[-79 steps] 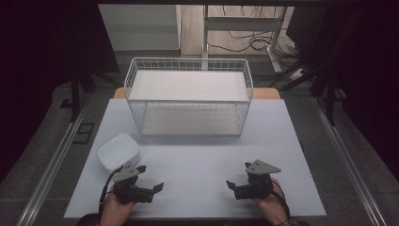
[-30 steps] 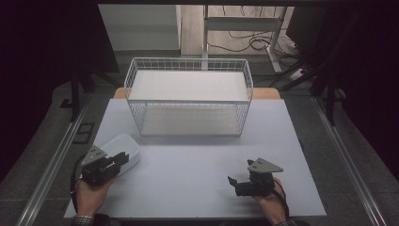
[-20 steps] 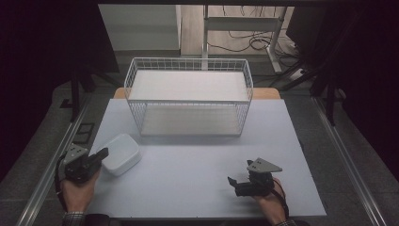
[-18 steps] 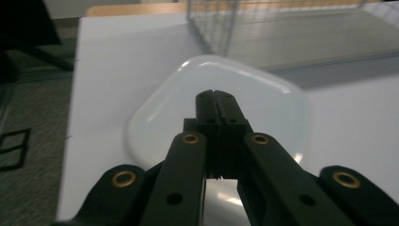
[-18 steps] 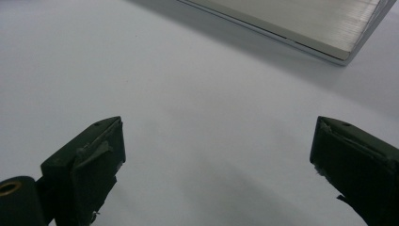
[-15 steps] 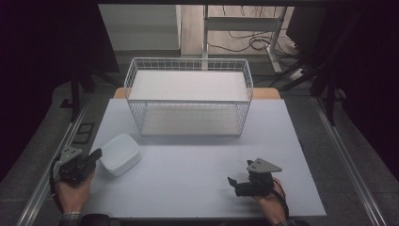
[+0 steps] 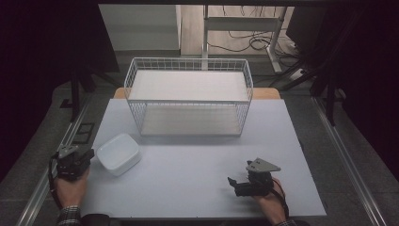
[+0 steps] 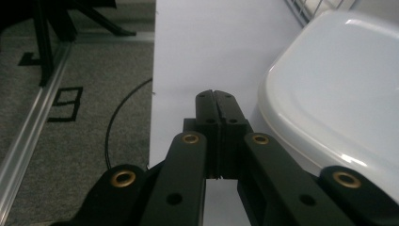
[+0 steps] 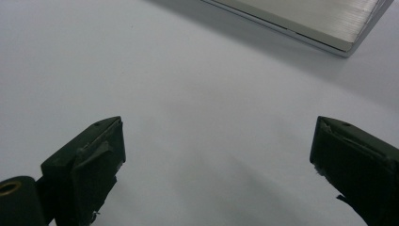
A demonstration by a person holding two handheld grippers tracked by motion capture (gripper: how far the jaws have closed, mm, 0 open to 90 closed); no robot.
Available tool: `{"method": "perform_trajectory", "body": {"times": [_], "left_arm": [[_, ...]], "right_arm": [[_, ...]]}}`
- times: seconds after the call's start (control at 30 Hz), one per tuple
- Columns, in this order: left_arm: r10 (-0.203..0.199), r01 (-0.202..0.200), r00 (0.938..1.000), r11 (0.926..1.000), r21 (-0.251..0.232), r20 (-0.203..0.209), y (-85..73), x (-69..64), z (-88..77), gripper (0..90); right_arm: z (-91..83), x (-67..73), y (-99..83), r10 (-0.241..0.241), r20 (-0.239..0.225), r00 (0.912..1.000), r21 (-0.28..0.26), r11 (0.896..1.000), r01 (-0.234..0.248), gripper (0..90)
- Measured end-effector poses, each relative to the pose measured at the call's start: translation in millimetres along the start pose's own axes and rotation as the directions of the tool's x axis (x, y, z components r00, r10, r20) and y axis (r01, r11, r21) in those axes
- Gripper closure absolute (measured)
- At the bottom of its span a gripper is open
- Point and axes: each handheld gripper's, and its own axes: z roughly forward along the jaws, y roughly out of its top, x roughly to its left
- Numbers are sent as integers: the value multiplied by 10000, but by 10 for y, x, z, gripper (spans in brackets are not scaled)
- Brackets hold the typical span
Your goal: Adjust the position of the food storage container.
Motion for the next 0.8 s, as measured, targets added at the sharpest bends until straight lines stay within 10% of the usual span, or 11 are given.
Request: {"method": "perform_trajectory", "body": {"times": [0.8], "left_arm": [[592, -648, 9900, 9971, 404, 1277, 207, -432, 339, 898]], "right_arm": [[74, 45, 1, -269, -191, 9995, 294, 9992, 275, 39]]}}
